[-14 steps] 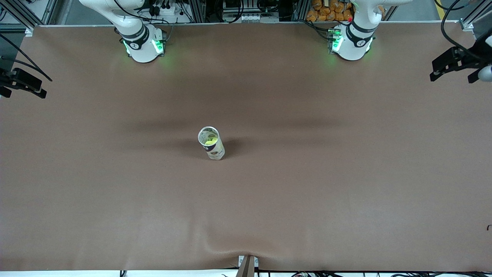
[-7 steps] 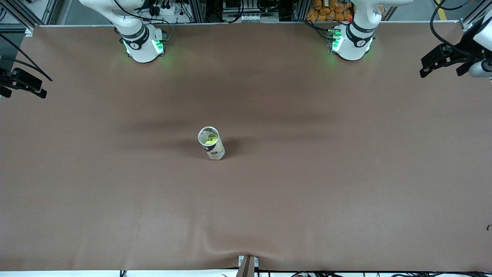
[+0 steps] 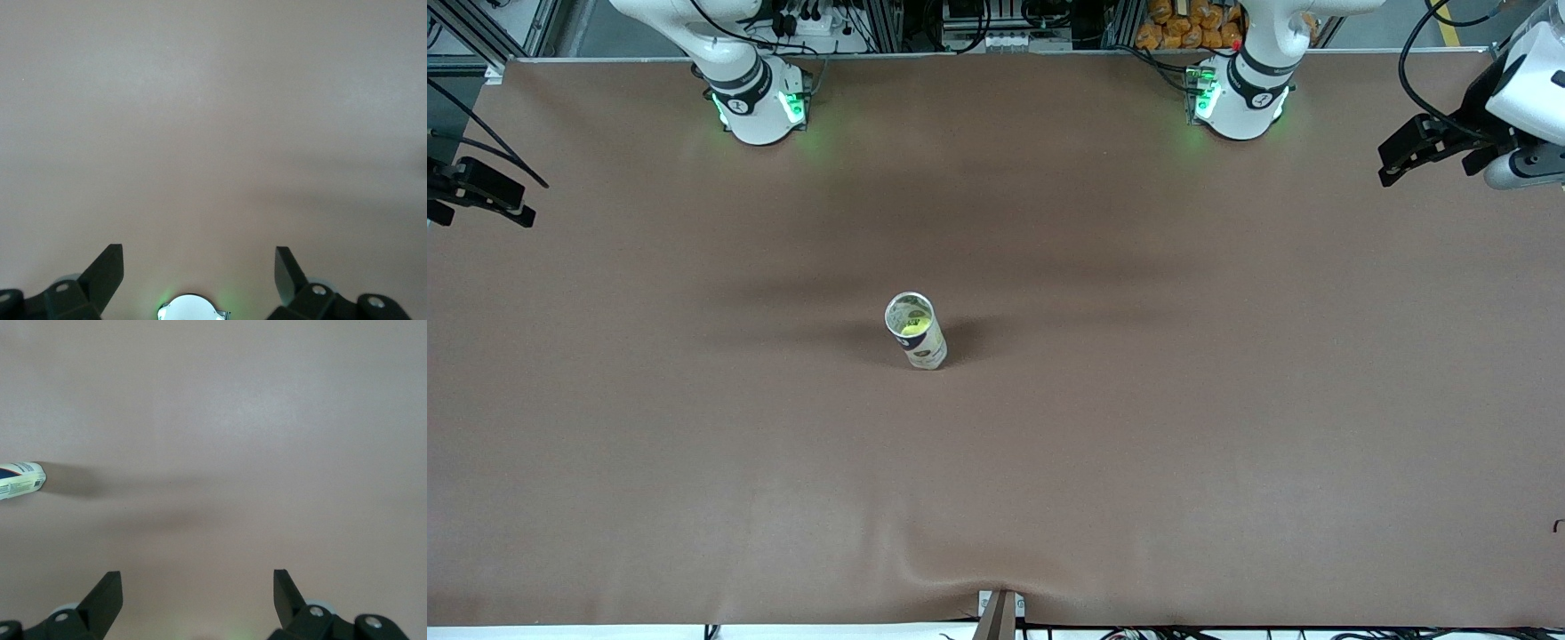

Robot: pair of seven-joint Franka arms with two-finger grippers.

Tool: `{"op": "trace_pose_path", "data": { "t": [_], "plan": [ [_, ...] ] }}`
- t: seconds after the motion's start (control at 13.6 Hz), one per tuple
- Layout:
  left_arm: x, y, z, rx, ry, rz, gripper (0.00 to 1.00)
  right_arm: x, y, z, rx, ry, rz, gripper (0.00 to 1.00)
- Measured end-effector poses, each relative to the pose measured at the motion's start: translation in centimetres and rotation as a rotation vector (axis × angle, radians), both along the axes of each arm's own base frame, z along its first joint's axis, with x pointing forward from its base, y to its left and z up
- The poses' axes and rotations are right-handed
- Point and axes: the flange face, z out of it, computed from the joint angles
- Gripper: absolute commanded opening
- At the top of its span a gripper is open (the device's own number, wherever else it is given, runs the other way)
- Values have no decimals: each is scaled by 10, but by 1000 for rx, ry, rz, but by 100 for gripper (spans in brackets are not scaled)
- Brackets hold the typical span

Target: Insert tennis ball vertically with right arm

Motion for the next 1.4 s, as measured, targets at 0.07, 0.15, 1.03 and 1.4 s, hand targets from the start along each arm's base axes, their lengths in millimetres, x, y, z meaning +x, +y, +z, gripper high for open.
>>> {"op": "trace_pose_path", "data": {
  "t": [0.07, 0.15, 1.03, 1.4],
  "plan": [
    [0, -2, 0, 0, -2, -8, 100, 0, 0, 0, 0, 0, 0, 100],
    [0, -4, 1, -1, -8, -15, 100, 0, 0, 0, 0, 0, 0, 100],
    [5, -7, -2, -43, -12, -68, 100, 0, 0, 0, 0, 0, 0, 100],
    [8, 1, -4, -46, -6, -111, 100, 0, 0, 0, 0, 0, 0, 100]
  ]
}}
